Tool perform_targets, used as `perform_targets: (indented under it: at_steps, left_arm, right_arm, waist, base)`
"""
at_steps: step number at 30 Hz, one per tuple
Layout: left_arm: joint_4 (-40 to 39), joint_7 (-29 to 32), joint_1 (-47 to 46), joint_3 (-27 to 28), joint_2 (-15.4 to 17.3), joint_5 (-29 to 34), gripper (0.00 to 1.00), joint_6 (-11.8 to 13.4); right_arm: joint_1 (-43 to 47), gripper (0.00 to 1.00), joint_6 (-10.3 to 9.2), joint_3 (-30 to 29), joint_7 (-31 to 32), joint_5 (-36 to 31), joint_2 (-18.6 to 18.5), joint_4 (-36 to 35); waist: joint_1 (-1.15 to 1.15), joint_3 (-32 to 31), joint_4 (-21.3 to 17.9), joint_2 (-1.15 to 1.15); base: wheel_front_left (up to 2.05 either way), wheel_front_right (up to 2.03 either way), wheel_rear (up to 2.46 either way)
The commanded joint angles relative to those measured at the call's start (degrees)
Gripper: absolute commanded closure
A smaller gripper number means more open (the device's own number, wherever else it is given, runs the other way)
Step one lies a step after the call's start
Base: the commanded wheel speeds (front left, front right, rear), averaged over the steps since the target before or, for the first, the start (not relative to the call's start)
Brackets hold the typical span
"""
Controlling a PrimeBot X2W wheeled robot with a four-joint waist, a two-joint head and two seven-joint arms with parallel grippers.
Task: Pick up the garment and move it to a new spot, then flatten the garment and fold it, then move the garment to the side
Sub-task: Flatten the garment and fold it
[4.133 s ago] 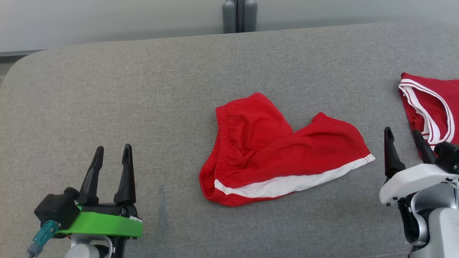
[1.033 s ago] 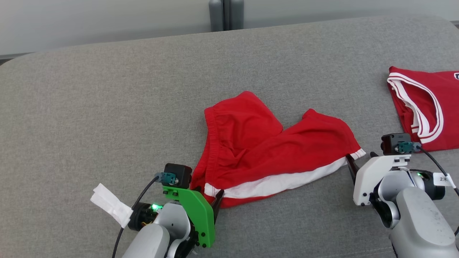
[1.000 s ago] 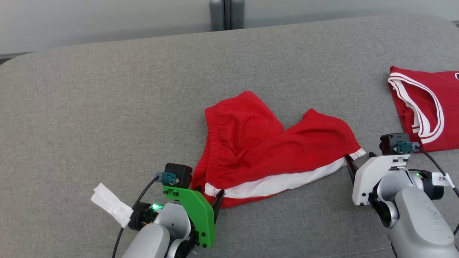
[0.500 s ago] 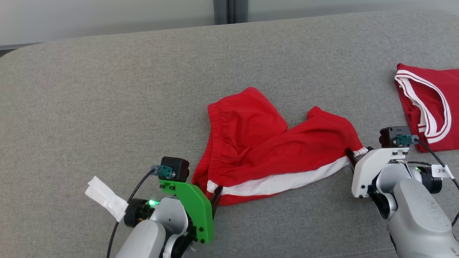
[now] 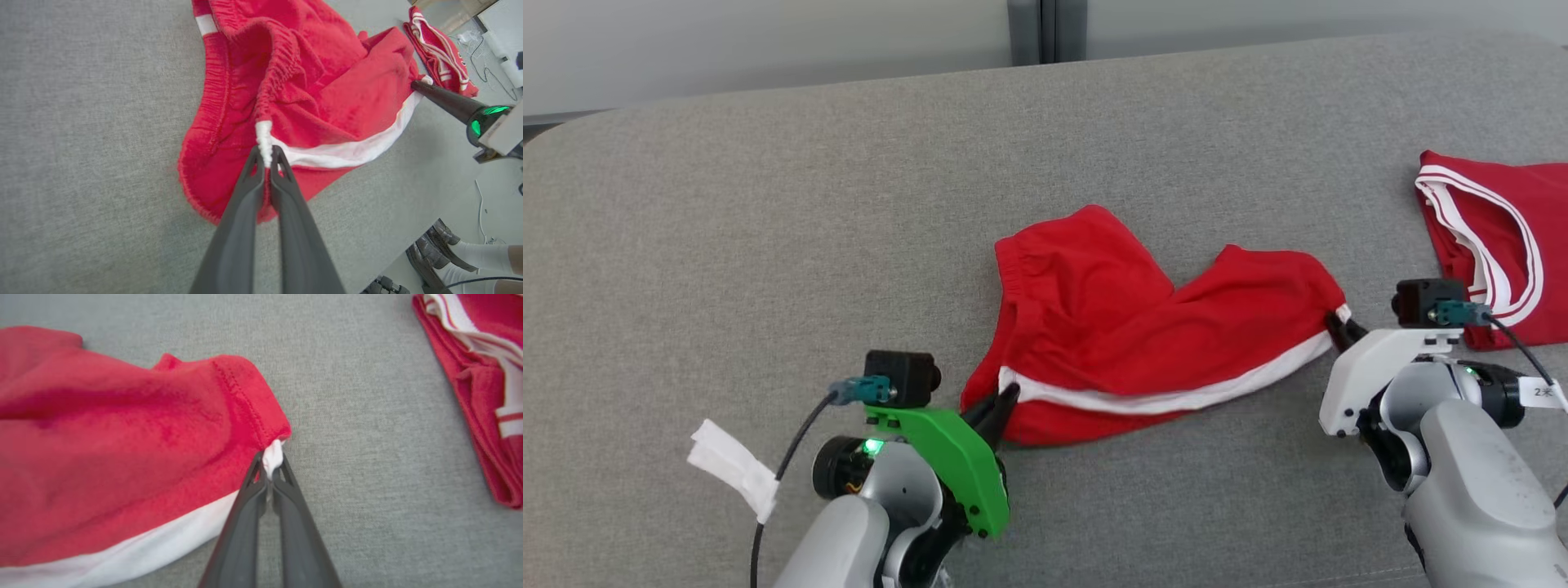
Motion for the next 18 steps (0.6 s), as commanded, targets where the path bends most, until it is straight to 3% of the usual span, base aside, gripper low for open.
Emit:
perform_targets:
  at_steps: [1, 9, 18]
  left_arm:
    - [-1.01, -1.72, -0.99, 0.65, -0.37, -2.03, 1.0, -0.72]
    - [-7.5, -8.11, -2.64, 3.12, -0.95, -11.47, 1.0, -2.17]
    - [-12.9, -8.67, -7.59, 3.53, -1.03, -18.72, 1.0, -2.79]
  right_arm:
    - [1.01, 1.0, -0.09, -0.5, -1.07, 1.32, -0.31, -2.15]
    - [5.12, 1.0, -0.08, -4.3, -2.48, 9.5, -0.71, -20.76]
    - [4.6, 1.0, -0.06, -9.09, 2.16, 15.61, 2.17, -40.94]
  waist:
    - [0.0, -0.66, 0.07, 0.0]
    - [0.0, -2.66, -0.6, 0.0]
    - [0.0, -2.12, -2.45, 0.0]
  base:
    - [0.0, 0.0, 0.0]
    - [0.0, 0.0, 0.0]
    - [0.0, 0.0, 0.0]
